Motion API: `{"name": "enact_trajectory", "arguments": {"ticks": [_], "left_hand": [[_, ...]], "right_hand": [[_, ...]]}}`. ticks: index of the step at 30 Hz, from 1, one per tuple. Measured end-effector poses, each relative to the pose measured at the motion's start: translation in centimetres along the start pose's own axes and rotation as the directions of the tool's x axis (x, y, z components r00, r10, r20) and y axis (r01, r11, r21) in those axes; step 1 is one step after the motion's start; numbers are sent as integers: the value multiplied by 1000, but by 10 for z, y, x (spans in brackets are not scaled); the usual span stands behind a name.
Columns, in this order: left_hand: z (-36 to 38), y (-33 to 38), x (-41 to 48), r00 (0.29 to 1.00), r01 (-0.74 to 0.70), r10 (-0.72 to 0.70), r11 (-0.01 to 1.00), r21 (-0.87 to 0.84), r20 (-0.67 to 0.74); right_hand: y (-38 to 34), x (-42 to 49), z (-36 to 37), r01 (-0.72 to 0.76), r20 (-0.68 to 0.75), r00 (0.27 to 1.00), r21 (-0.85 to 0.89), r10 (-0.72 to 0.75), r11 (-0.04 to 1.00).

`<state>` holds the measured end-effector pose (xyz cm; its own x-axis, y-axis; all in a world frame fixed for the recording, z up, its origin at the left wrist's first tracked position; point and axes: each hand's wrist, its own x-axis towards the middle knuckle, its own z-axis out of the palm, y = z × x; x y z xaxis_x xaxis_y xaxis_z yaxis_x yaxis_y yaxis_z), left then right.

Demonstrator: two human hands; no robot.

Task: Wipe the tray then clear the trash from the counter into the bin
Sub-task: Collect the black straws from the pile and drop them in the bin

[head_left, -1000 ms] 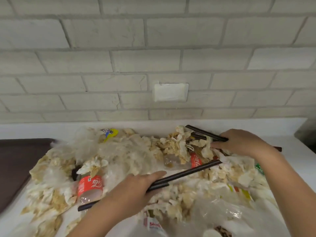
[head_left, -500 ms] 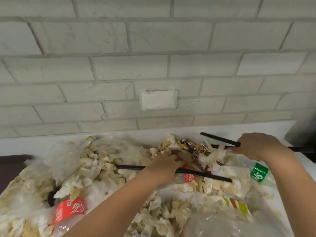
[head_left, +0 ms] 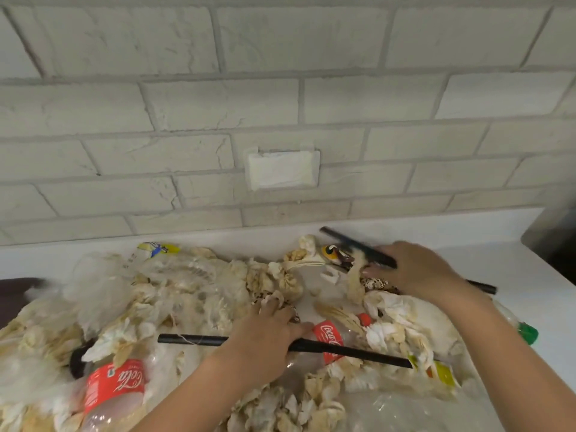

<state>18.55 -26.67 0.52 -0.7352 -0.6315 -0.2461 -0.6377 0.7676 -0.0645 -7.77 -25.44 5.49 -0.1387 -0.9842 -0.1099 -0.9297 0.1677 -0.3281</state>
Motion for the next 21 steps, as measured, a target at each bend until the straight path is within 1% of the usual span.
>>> {"name": "enact_trajectory", "arguments": {"ticks": [1,2,3,4,6,8,10,11,13,14,15,16,17,18,19,20,21], "left_hand": [[1,1,-1,1000,-2,2,1000,5,-12],[1,2,-3,1000,5,-5,1000,7,-16],[1,3,-4,1000,15,-15,1000,15,-11],[3,4,-6,1000,23,-22,999,24,-16],[4,5,-10,997,42,-41,999,10,-63],[6,2,-15,990,18,-19,1000,-8,-142],[-3,-1,-27,983,-12,9,1000,-18,-182],[-3,-5,-33,964,-3,-10,999,-49,-264],[-3,-16,-47,876,0,-88,983,-183,-474],[-7,-24,-54,800,18,-163,969,-247,-578],[-10,-34,-61,708,66,-263,949,-309,-656],[-11,-47,-66,628,142,-386,911,-388,-676],[-12,-62,-70,550,225,-498,862,-455,-670],[-8,-80,-71,479,346,-601,799,-492,-639],[0,-100,-68,426,496,-709,703,-510,-563],[8,-119,-64,396,627,-813,579,-521,-427],[15,-134,-60,389,703,-882,471,-533,-266]], "right_hand": [[-7,-3,8,33,92,995,22,-35,999],[-10,-3,16,50,131,990,14,-51,999],[-10,-1,24,50,112,993,-37,-45,998],[-8,3,30,26,52,998,-108,-20,994],[-1,8,43,-59,-33,998,-235,52,970],[0,8,56,-79,-16,997,-278,78,957],[-2,4,64,-41,33,998,-255,51,966],[-3,0,65,-7,49,999,-239,19,971],[-3,-7,64,66,53,997,-231,-55,971],[-4,-12,63,94,45,995,-237,-85,967],[-6,-16,63,111,34,994,-255,-106,960],[-8,-21,63,125,25,992,-278,-123,952],[-11,-26,64,137,29,991,-312,-134,940],[-12,-29,67,147,38,989,-341,-142,929],[-14,-30,70,149,43,989,-355,-143,923],[-15,-32,71,132,26,991,-346,-131,929],[-13,-32,72,96,-12,994,-323,-106,941]]}}
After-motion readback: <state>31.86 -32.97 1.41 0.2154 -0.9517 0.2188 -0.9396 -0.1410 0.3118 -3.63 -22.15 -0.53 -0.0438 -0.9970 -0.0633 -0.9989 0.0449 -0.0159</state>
